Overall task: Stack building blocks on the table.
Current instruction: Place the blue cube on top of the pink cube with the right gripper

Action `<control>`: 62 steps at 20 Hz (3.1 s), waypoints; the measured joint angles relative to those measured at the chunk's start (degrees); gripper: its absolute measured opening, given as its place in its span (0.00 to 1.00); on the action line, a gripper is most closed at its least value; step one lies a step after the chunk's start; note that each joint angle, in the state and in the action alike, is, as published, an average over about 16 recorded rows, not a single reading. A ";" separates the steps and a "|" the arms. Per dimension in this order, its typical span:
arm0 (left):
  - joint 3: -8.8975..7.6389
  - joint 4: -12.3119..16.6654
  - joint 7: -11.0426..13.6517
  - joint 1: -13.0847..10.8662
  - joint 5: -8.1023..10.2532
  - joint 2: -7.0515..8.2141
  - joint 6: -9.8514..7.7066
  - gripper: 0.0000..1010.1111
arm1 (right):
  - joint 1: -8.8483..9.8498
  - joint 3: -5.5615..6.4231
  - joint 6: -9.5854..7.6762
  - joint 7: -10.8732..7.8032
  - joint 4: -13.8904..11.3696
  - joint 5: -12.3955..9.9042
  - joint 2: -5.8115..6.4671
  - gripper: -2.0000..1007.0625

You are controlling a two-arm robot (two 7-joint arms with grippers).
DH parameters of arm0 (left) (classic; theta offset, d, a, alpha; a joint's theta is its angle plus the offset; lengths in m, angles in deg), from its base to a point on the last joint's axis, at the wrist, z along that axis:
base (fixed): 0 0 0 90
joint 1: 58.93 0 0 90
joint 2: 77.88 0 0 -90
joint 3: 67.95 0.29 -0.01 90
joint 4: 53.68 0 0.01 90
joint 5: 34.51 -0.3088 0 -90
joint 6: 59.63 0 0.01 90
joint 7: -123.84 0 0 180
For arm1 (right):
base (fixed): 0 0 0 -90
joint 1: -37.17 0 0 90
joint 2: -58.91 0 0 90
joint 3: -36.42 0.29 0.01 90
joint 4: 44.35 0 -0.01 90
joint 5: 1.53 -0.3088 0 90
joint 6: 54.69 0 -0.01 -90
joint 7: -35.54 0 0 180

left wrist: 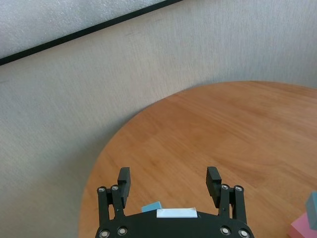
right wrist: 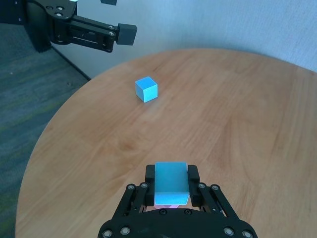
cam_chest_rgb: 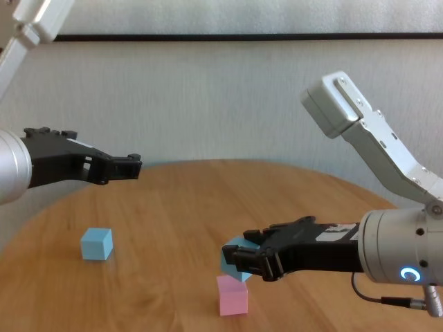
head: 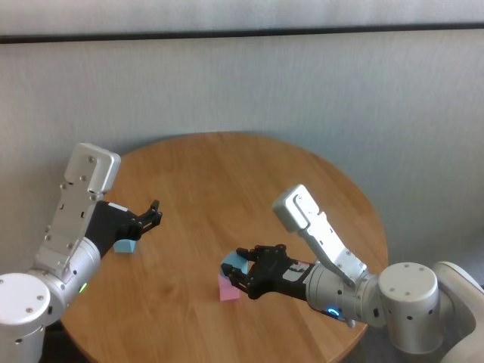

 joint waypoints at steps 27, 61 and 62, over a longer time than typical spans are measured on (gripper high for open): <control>0.00 0.00 0.00 0.00 0.00 0.00 0.00 0.99 | -1.07 -1.12 -0.34 -0.67 1.63 1.23 -0.48 0.37; 0.00 0.00 0.00 0.00 0.00 0.00 0.00 0.99 | -1.74 -1.27 -1.31 -1.14 3.40 1.08 -1.43 0.37; 0.00 0.00 0.00 0.00 0.00 0.00 0.00 0.99 | -1.74 -1.27 -1.31 -1.13 3.40 1.08 -1.43 0.37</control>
